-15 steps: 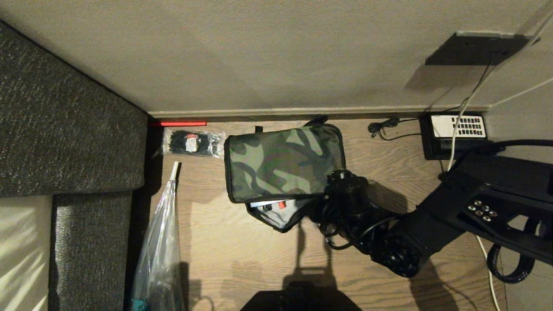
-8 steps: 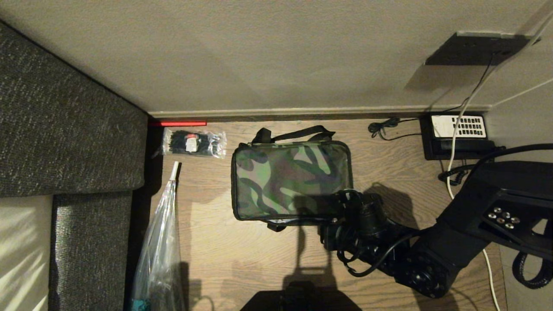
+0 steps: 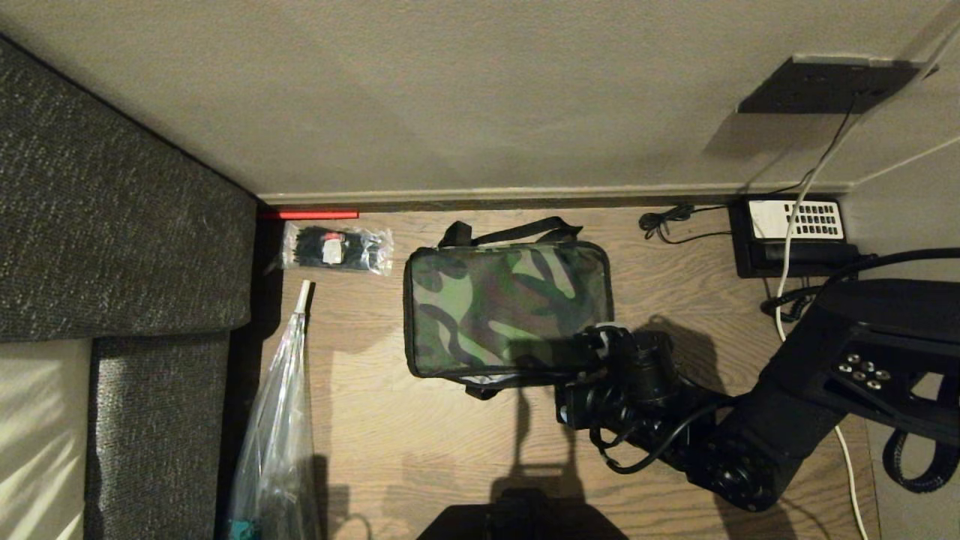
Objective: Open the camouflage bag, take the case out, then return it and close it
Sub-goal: Open the top of the storage box
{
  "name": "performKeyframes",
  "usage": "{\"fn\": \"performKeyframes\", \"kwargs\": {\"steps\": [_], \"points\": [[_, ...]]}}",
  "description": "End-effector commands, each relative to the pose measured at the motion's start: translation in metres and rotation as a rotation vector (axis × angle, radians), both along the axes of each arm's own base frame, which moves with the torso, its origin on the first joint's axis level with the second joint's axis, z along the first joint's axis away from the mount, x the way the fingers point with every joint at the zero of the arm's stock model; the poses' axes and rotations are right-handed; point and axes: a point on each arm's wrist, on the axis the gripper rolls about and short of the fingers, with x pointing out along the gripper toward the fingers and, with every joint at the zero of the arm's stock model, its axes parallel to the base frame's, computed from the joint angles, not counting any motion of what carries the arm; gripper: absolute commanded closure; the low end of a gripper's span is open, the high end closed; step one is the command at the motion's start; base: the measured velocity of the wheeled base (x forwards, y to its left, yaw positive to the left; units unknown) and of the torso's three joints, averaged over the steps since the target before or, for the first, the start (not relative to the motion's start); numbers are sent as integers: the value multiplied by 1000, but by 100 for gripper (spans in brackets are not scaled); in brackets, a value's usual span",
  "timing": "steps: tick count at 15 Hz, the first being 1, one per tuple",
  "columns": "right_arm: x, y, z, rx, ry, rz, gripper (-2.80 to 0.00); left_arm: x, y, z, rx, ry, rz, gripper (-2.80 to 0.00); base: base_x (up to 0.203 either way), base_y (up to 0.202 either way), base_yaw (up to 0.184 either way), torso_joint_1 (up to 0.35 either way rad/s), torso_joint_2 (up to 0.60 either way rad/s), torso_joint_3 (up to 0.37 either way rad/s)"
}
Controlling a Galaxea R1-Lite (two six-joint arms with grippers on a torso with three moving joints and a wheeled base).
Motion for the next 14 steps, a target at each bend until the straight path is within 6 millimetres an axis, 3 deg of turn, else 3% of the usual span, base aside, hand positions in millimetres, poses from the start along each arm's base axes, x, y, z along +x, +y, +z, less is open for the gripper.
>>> {"fn": "performKeyframes", "kwargs": {"steps": [1, 4, 9, 14], "points": [[4, -19, -6, -42, 18, -13, 0, 0, 0, -1, 1, 1, 0, 0, 0, 0, 0, 0, 0, 0], [8, -33, -8, -72, 17, -28, 0, 0, 0, 0, 1, 0, 0, 0, 0, 0, 0, 0, 0, 0], [10, -32, -3, -53, -21, -40, 0, 0, 0, -1, 1, 1, 0, 0, 0, 0, 0, 0, 0, 0], [2, 7, 9, 117, -16, -14, 0, 0, 0, 0, 1, 0, 0, 0, 0, 0, 0, 0, 0, 0]]}}
